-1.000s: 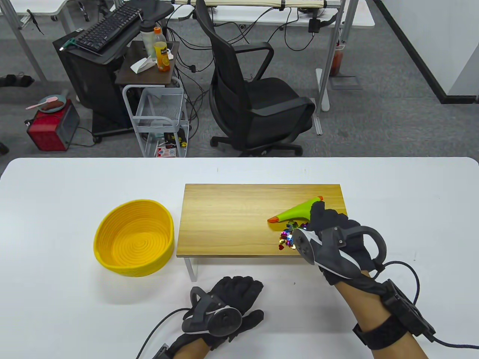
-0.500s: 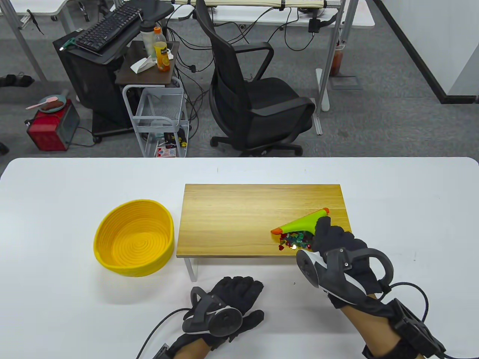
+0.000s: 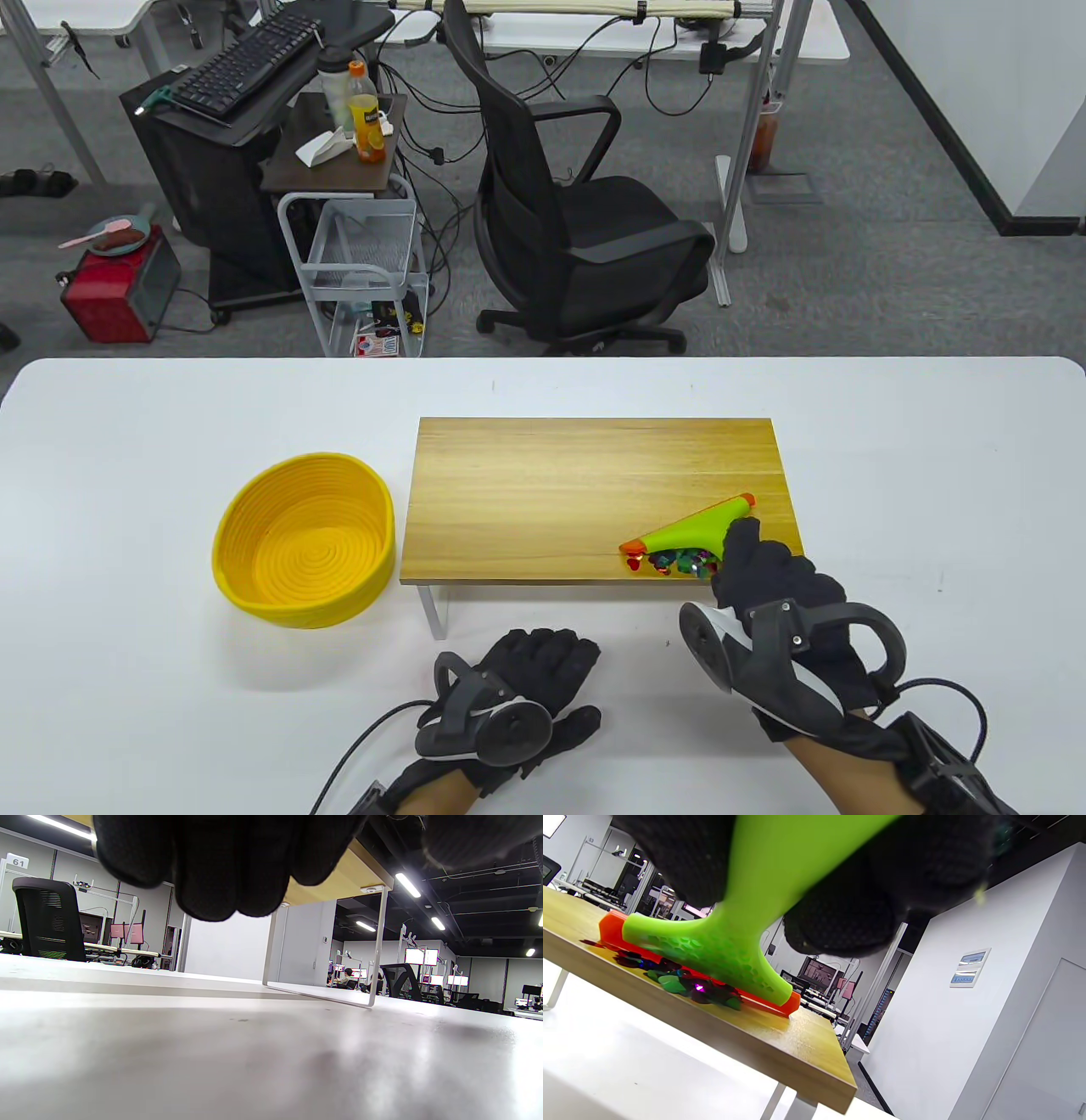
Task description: Scrape sequins from tabletop organizer into fabric basket
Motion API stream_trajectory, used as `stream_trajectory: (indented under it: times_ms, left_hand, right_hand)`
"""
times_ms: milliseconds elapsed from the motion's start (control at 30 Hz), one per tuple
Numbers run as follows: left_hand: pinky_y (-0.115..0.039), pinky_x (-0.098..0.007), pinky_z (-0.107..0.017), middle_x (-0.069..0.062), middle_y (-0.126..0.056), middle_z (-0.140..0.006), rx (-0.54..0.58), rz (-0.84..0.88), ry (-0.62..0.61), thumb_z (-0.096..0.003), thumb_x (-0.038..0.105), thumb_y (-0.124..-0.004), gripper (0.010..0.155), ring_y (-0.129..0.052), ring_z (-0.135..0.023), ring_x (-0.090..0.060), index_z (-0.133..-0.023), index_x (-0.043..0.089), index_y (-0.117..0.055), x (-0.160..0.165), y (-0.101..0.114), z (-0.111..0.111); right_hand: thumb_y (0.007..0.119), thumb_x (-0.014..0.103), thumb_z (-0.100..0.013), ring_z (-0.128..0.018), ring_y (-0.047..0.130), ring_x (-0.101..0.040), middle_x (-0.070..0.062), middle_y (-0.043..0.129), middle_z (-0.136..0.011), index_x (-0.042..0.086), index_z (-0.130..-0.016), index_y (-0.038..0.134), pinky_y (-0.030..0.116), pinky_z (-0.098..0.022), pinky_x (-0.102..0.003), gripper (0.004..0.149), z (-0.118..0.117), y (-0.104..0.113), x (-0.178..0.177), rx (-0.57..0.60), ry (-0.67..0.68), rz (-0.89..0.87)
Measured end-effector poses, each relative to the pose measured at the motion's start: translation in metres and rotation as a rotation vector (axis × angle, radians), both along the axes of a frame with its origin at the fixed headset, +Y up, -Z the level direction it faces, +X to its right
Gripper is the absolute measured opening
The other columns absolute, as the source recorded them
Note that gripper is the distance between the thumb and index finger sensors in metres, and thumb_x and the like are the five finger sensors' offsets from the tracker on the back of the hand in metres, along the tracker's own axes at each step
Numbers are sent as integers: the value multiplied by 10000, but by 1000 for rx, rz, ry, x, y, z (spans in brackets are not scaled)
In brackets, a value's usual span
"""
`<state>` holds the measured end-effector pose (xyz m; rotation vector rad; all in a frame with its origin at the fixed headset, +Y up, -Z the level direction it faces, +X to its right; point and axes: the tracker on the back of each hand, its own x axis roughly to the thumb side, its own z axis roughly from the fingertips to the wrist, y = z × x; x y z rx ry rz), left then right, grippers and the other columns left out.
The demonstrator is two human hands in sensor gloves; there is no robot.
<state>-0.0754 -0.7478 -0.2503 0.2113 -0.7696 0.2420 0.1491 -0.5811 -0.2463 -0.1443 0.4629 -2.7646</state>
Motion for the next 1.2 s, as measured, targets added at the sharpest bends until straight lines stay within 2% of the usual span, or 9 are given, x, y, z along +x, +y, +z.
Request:
stream_trajectory:
  times_ms: [300,433,600,700,867,1100,1200]
  left_hand:
    - [-743,-606,-599,-141,-831,-964,-4,0,3,-419,696,-692,736,-899,-789,-387,-957,195,-686,0,0,0]
    - [-742,-607,-599,-142,-833,-962,-6,-1,7,-418,696,-692,737,-899,-789,-388,-957,193,-686,0,-1,-1]
    - [-742,-606,-599,-141,-831,-963,-5,2,9,-419,696,-691,736,-898,-790,-388,-958,194,-684,0,0,-1]
    - [-743,-607,-597,-140,-835,-960,-6,1,11,-420,693,-693,735,-900,-788,-387,-956,190,-687,0,0,-1]
    - [-744,-608,-595,-141,-836,-961,-7,-1,18,-422,692,-693,734,-901,-787,-387,-955,188,-690,0,0,-2]
    - [-757,-607,-578,-146,-844,-951,2,-20,32,-436,667,-690,708,-908,-775,-392,-949,179,-700,4,2,-2]
    - [-820,-583,-503,-158,-885,-908,24,-22,33,-438,662,-688,697,-959,-708,-391,-927,167,-730,6,12,4]
  right_hand:
    - [721,421,-574,-557,980,-329,-200,864,-873,25,-1077,561,856,-400,-406,660,-1,-12,34,53,22,-175]
    - [721,455,-569,-551,981,-303,-196,839,-871,23,-1085,519,877,-387,-386,702,-3,-22,54,68,40,-294]
    - [747,499,-559,-533,976,-277,-165,843,-854,52,-1076,548,871,-375,-363,713,-3,-40,76,106,83,-405]
    - [741,515,-562,-515,977,-267,-149,858,-833,77,-1051,597,871,-365,-356,672,-2,-53,88,165,132,-488]
    - [721,530,-569,-514,977,-250,-128,857,-827,77,-1032,603,874,-364,-343,658,1,-69,102,232,173,-508]
    - [705,523,-580,-530,969,-253,-130,838,-841,71,-1037,579,870,-377,-348,655,4,-79,116,275,199,-528]
    - [701,519,-582,-538,966,-259,-133,832,-847,69,-1040,571,867,-384,-354,655,5,-82,120,271,205,-523]
